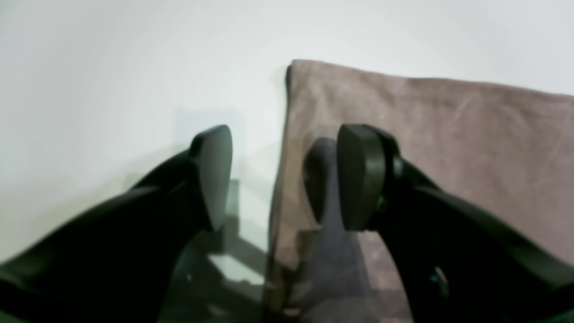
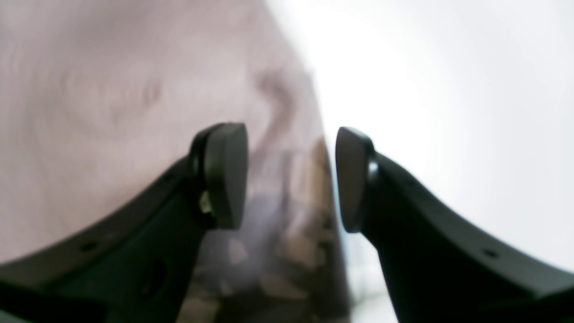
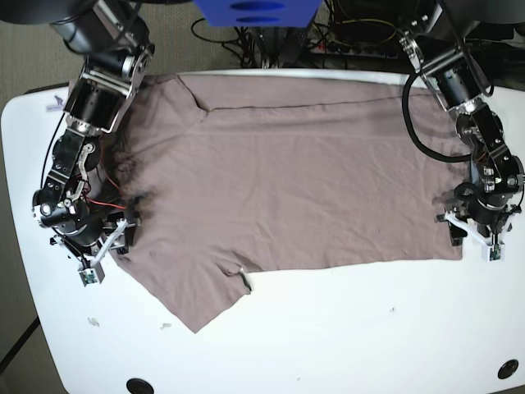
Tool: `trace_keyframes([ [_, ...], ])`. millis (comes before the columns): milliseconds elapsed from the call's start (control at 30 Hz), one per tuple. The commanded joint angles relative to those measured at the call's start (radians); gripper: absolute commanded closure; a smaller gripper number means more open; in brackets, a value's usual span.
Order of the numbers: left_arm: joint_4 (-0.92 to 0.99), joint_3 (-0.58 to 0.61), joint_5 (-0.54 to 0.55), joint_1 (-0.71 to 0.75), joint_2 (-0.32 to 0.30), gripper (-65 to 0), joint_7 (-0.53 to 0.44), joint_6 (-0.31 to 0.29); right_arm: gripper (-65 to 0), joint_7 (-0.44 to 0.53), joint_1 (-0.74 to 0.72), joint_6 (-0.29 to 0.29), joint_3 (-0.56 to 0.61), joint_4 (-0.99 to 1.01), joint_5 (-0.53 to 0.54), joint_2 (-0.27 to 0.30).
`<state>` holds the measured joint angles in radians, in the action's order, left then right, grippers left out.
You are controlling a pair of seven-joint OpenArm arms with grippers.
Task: Fold the T-shirt properly
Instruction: 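Open both grippers, release the shirt, and move them over the shirt, then lower both grippers to the shirt's side edges and pinch the fabric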
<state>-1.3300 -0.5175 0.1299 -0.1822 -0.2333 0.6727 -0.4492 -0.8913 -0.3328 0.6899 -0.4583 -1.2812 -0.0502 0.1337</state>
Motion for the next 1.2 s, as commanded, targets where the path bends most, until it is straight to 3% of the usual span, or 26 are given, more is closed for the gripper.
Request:
trace_keyframes([
  [0,0.007,0.003,0.013,-0.035,-0.022,-36.4,-0.031,-0.003,-30.2,0.034,-0.030,0.008,0.001,0.003,0.012,0.007],
  [333,0.224,0.035,-0.003,-0.149,-0.050,-36.0,-0.100,-0.008,-29.3,0.080,-0.038,0.008,0.033,0.015,-0.057,0.014],
  [400,0.367,0.036,-0.025,-0.203,-0.057,-36.1,-0.178,-0.003,-29.1,0.065,-0.019,0.008,0.062,0.000,-0.044,0.015],
  [533,0.446,0.041,-0.044,-0.227,-0.058,-36.2,-0.223,-0.005,-29.3,0.060,-0.008,0.008,0.083,-0.007,-0.034,0.018],
  [933,0.497,0.063,-0.058,-0.250,-0.052,-36.2,-0.242,0.001,-29.5,0.063,-0.013,0.008,0.074,0.011,-0.044,0.018],
  [1167,0.462,0.087,-0.045,-0.240,-0.051,-35.9,-0.238,0.034,-29.8,0.082,-0.030,0.008,0.066,0.045,-0.048,0.018],
])
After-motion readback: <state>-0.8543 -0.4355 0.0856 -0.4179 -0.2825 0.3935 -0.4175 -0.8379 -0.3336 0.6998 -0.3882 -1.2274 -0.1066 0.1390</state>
